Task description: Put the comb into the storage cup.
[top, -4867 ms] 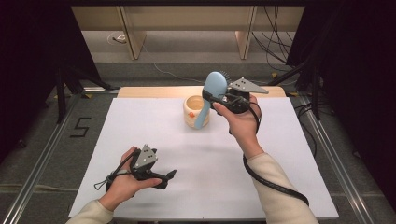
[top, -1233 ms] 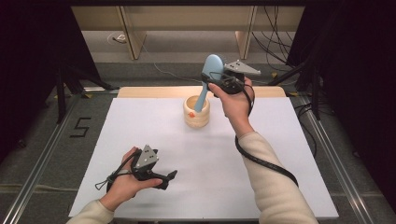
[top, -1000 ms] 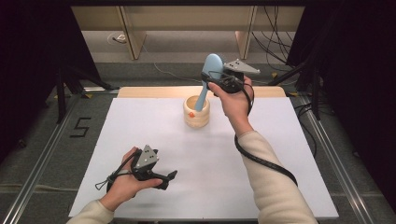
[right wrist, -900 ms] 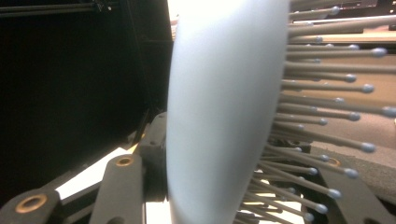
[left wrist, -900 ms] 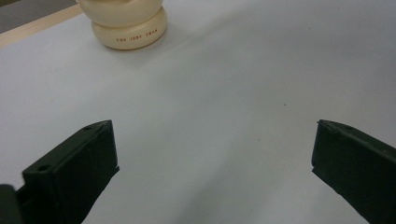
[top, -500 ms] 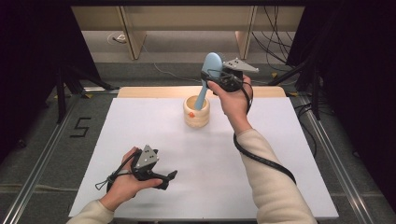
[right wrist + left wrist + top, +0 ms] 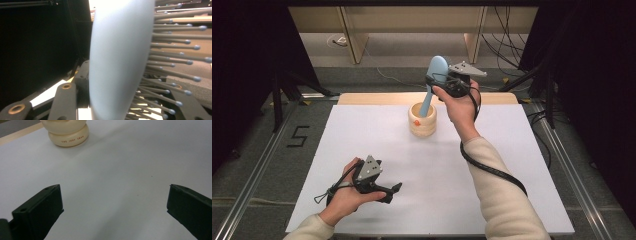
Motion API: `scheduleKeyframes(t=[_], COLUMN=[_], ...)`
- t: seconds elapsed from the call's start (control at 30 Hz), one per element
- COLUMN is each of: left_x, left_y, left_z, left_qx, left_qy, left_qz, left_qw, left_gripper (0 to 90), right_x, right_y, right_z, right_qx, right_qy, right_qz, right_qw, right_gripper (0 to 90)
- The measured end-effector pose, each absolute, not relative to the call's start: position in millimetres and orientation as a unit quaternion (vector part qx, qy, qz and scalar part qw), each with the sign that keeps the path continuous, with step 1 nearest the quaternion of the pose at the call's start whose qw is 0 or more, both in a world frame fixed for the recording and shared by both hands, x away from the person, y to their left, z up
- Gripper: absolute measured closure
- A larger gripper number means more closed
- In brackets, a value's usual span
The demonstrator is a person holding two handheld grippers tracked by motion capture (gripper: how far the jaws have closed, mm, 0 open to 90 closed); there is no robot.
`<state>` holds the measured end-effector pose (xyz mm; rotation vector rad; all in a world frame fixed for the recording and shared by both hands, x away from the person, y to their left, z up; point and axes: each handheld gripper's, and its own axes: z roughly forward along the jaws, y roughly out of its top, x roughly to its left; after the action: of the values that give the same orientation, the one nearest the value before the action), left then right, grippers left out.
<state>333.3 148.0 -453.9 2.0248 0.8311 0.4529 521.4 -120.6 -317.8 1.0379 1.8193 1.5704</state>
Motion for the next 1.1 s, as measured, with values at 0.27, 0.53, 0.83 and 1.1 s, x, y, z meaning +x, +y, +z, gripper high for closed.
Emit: scheduleKeyframes(t=[0.27,0.53,0.83,1.1], left_x=[333.4,333.4,333.4,333.5], left_y=[147.7,147.4,147.2,147.2], left_z=[-454.1,-454.0,-454.2,-454.2], left_qx=[0.815,0.816,0.815,0.816], left_qy=[0.334,0.333,0.334,0.334], left_qz=[0.181,0.181,0.18,0.18], left_qw=[0.438,0.437,0.437,0.436], left_gripper=[0.0,0.0,0.0,0.0], right_x=[524.0,525.8,528.6,530.8], right_y=[-118.8,-118.2,-117.1,-116.3], right_z=[-318.9,-319.4,-322.7,-325.3], right_qx=[0.384,0.384,0.388,0.391], right_qy=[0.671,0.669,0.669,0.668], right_qz=[0.579,0.579,0.575,0.572], right_qw=[0.26,0.264,0.267,0.27], right_gripper=[51.0,51.0,51.0,50.9])
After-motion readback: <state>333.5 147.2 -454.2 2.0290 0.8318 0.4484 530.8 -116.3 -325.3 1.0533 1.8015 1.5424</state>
